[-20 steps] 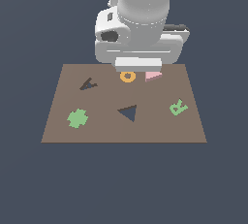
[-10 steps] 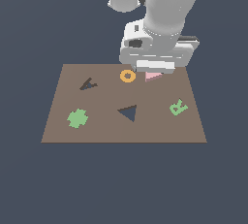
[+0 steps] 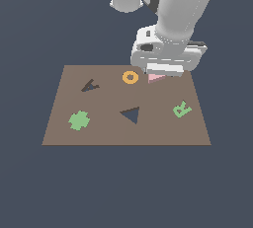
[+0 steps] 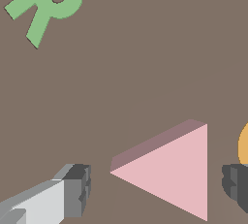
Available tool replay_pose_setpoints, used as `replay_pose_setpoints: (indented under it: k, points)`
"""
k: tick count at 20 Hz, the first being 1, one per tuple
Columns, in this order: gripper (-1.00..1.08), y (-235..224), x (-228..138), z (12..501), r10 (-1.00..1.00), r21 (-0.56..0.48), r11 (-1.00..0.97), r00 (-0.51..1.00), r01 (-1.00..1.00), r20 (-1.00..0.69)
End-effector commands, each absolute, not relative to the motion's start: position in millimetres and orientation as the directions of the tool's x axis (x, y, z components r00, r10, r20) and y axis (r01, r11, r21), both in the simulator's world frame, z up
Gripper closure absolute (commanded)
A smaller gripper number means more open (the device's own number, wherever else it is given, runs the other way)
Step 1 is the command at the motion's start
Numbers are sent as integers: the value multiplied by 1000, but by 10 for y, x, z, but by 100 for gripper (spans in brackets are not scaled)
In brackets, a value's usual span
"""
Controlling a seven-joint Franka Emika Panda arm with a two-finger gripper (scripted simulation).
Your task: Insert a designated object into the corresponding slot on a board.
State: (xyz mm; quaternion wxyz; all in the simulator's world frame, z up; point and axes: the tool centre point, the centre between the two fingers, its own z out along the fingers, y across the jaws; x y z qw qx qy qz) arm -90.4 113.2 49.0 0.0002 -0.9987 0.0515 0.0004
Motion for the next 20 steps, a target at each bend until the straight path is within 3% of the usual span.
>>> replay_pose_setpoints:
  k: [1,16,17,20]
  points:
    - [-92,1134,-898,487,-105,0,-994,994,-105,1]
    - [-92,1116,-890,300,-104,0,-995,995,-104,0]
    - [108,1116,-890,300,-104,0,-995,995,-104,0]
    - [108,1116,-890,300,-104,0,-995,995,-104,0]
